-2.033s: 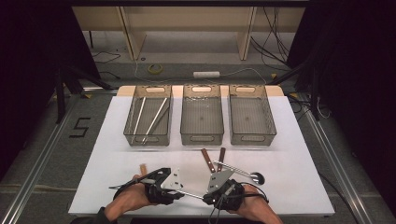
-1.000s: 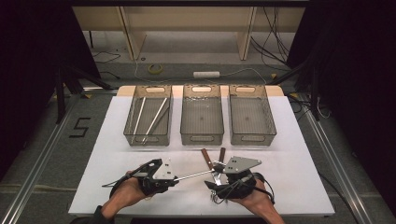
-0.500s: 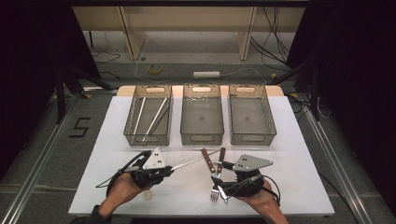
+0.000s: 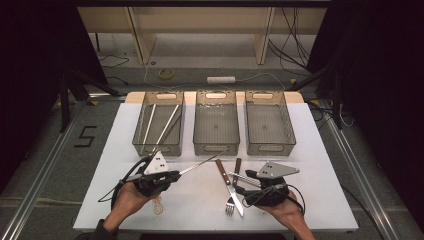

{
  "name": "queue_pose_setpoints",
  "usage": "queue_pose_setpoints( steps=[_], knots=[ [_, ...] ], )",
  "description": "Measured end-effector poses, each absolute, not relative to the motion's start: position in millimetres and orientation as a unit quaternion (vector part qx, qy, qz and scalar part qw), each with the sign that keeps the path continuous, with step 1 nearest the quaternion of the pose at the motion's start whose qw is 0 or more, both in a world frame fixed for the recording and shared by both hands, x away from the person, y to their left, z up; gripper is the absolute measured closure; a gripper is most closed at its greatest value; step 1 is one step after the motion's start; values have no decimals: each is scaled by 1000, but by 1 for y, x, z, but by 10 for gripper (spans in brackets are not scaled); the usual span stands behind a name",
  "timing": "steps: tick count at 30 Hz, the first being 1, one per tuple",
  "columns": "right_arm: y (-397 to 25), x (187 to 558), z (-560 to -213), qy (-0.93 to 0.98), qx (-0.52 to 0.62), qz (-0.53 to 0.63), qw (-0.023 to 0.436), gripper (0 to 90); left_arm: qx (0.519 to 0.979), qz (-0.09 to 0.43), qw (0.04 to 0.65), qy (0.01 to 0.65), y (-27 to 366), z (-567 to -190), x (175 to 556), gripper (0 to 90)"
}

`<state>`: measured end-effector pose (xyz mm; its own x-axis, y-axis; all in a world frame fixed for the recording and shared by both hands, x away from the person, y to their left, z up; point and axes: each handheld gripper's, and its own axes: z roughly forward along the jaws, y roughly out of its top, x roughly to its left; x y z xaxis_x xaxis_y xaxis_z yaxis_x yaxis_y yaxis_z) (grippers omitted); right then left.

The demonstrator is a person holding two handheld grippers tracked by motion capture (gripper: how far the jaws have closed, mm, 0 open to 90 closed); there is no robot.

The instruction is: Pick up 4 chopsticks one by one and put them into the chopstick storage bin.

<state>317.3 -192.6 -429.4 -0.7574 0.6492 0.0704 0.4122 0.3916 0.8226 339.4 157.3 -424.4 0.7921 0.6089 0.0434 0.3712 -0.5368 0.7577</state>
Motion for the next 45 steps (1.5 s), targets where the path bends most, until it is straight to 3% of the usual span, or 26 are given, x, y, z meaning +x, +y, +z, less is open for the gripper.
queue_pose_setpoints(
  steps=[27, 45],
  knots=[
    [-207, 324, -431, 811, 350, 447, 143, 341, 846, 132, 433, 281, 165, -403, 335, 831],
    [-211, 326, -430, 809, 355, 448, 142, 343, 787, 170, 469, 363, 194, -393, 373, 831]
  ],
)
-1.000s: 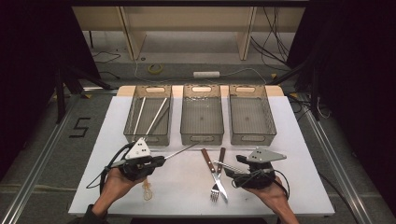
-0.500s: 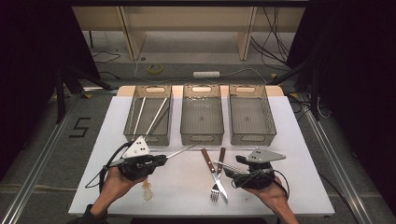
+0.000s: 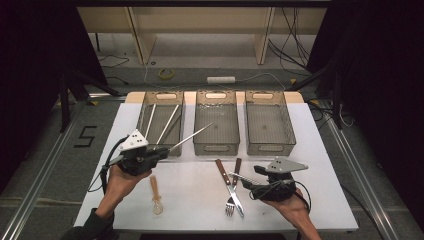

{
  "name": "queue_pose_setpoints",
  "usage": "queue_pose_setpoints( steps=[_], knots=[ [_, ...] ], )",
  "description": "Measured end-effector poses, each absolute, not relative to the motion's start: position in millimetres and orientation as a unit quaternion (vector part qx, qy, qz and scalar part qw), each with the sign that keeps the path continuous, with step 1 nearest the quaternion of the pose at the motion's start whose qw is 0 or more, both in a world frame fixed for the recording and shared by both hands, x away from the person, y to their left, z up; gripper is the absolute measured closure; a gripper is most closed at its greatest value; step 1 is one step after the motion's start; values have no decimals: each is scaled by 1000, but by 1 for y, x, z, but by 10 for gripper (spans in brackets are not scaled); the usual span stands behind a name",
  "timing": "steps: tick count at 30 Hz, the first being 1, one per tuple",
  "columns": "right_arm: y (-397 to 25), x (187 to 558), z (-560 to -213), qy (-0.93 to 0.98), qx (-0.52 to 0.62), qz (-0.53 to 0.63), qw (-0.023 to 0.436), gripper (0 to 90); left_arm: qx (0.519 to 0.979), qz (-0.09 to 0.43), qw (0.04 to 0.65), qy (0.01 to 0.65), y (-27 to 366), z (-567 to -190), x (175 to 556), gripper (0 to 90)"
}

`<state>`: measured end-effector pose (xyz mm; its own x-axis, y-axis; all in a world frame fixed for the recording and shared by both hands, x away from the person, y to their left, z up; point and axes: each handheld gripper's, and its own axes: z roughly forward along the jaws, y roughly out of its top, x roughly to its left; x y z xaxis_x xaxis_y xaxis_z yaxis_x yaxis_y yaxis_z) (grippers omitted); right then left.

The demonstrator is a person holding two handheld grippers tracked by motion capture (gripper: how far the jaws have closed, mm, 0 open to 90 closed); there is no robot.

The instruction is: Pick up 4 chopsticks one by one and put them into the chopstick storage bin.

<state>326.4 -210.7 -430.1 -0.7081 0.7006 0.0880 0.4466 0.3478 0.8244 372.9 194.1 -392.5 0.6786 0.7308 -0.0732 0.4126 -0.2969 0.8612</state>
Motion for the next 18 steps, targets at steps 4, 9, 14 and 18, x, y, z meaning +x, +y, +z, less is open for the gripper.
queue_pose_setpoints(
  steps=[4, 9, 14, 18],
  knots=[
    [-210, 327, -431, 809, 355, 447, 141, 343, 776, 186, 466, 382, 201, -391, 386, 831],
    [-209, 327, -431, 810, 355, 445, 140, 343, 764, 207, 455, 407, 209, -392, 406, 831],
    [-209, 327, -432, 811, 354, 445, 140, 343, 750, 228, 444, 433, 216, -394, 421, 831],
    [-209, 327, -432, 812, 354, 442, 139, 343, 737, 230, 445, 452, 222, -397, 431, 831]
  ],
)
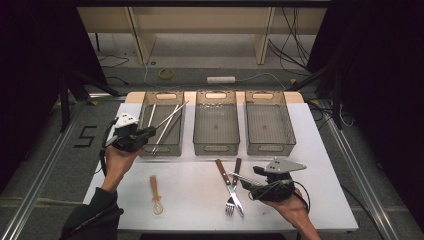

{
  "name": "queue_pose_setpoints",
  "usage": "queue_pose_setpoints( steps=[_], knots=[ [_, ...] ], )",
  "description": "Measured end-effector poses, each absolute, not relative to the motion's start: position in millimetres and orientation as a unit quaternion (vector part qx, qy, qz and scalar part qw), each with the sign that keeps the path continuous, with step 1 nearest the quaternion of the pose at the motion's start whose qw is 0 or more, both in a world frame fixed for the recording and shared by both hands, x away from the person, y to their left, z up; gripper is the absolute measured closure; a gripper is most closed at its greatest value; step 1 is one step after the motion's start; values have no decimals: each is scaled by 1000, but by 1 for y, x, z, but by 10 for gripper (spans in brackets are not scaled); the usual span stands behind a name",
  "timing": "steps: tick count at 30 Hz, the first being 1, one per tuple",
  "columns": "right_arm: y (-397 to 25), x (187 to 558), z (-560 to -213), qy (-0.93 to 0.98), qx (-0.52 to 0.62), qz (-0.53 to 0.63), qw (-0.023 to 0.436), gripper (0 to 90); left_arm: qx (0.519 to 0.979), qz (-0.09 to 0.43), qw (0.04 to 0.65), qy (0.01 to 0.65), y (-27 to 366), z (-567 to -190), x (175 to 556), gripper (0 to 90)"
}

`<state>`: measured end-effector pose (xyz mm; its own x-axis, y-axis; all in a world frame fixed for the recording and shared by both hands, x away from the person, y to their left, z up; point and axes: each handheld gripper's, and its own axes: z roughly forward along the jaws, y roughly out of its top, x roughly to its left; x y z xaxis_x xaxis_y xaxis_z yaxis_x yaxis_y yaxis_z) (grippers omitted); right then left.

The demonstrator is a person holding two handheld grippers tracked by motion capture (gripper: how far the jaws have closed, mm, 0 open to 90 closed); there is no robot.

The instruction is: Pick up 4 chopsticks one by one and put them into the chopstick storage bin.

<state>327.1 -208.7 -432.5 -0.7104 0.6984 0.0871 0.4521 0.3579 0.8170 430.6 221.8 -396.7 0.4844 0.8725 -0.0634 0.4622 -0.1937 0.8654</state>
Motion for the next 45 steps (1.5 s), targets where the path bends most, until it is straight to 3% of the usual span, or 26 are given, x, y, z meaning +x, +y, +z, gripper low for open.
queue_pose_setpoints(
  steps=[38, 45],
  knots=[
    [-206, 327, -433, 815, 350, 440, 137, 347, 727, 228, 390, 517, 229, -429, 479, 820],
    [-206, 326, -433, 816, 349, 441, 137, 347, 724, 224, 396, 518, 227, -424, 476, 570]
  ],
)
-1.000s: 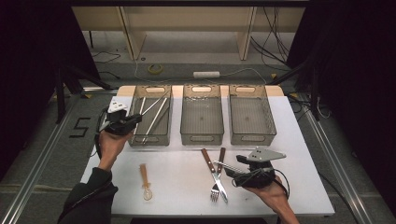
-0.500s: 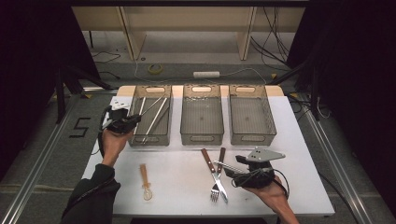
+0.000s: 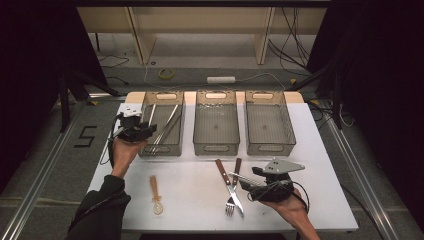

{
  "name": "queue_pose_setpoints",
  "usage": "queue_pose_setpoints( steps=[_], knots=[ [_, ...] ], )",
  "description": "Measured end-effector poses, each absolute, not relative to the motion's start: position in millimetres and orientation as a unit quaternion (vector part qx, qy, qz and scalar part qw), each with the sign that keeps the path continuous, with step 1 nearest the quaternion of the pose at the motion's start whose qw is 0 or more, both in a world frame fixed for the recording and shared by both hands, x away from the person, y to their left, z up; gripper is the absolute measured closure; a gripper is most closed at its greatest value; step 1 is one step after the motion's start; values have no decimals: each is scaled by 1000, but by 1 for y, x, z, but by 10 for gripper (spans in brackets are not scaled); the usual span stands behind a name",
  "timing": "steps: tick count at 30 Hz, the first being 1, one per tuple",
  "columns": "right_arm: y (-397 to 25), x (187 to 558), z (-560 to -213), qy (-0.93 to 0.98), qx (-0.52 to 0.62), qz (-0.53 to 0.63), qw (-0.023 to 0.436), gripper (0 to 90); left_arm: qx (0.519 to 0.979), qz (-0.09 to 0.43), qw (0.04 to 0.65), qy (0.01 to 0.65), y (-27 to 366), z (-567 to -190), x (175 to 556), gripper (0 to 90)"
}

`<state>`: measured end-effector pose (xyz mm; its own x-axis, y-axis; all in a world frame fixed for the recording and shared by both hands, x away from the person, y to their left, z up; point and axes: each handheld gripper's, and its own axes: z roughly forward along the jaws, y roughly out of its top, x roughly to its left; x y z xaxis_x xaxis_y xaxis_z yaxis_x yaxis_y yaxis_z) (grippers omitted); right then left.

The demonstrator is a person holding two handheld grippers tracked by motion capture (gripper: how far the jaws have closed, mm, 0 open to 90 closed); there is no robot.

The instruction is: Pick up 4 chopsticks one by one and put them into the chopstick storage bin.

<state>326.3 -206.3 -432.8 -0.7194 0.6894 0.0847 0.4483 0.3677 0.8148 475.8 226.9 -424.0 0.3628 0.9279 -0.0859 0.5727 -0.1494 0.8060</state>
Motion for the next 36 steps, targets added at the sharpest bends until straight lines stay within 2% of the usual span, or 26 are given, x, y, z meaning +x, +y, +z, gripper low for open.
queue_pose_setpoints(
  steps=[5, 12, 22, 36],
  knots=[
    [-207, 326, -432, 816, 347, 442, 140, 347, 732, 210, 394, 514, 225, -416, 461, 442],
    [-207, 325, -432, 818, 346, 438, 141, 347, 738, 204, 394, 509, 220, -408, 439, 332],
    [-213, 330, -434, 822, 353, 424, 142, 347, 737, 191, 404, 507, 213, -407, 411, 280],
    [-224, 340, -439, 832, 363, 396, 140, 357, 740, 175, 419, 496, 206, -415, 384, 257]
  ],
)
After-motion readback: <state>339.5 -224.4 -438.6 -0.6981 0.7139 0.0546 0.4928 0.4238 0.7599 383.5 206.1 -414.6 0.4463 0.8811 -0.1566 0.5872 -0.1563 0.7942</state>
